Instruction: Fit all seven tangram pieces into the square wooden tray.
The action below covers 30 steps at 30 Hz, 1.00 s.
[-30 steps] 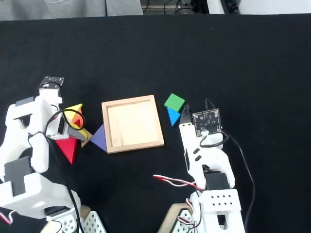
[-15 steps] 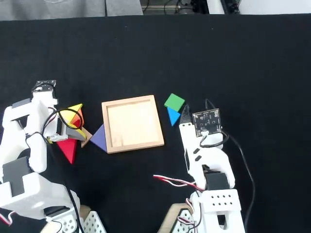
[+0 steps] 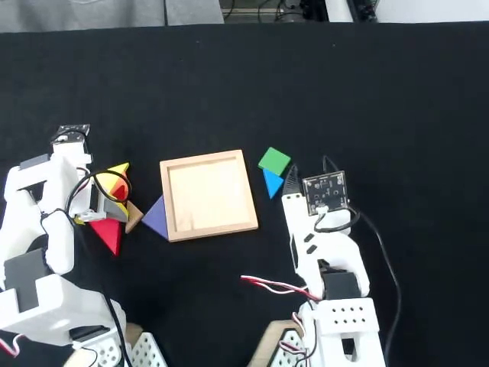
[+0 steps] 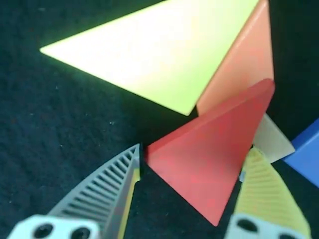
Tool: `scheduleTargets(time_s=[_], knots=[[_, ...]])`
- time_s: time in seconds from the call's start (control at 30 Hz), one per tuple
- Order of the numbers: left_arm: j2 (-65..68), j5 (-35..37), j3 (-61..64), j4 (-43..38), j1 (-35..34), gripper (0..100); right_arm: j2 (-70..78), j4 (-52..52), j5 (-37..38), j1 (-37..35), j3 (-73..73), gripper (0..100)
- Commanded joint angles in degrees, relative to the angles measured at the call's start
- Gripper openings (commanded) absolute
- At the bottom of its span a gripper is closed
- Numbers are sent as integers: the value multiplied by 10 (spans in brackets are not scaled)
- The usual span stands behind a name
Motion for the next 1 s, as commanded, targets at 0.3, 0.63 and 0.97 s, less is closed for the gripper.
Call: scheduleTargets(time_s=[0.3,0.63,0.97], knots=[[-8,6,-56,51,14,298,2,2,4,-5,-1,198],[-8,4,-98,80,52,206,1,2,4,-5,-1,198],[-41,-125,-294,212,269,206,-1,-17,-1,51,0,198]])
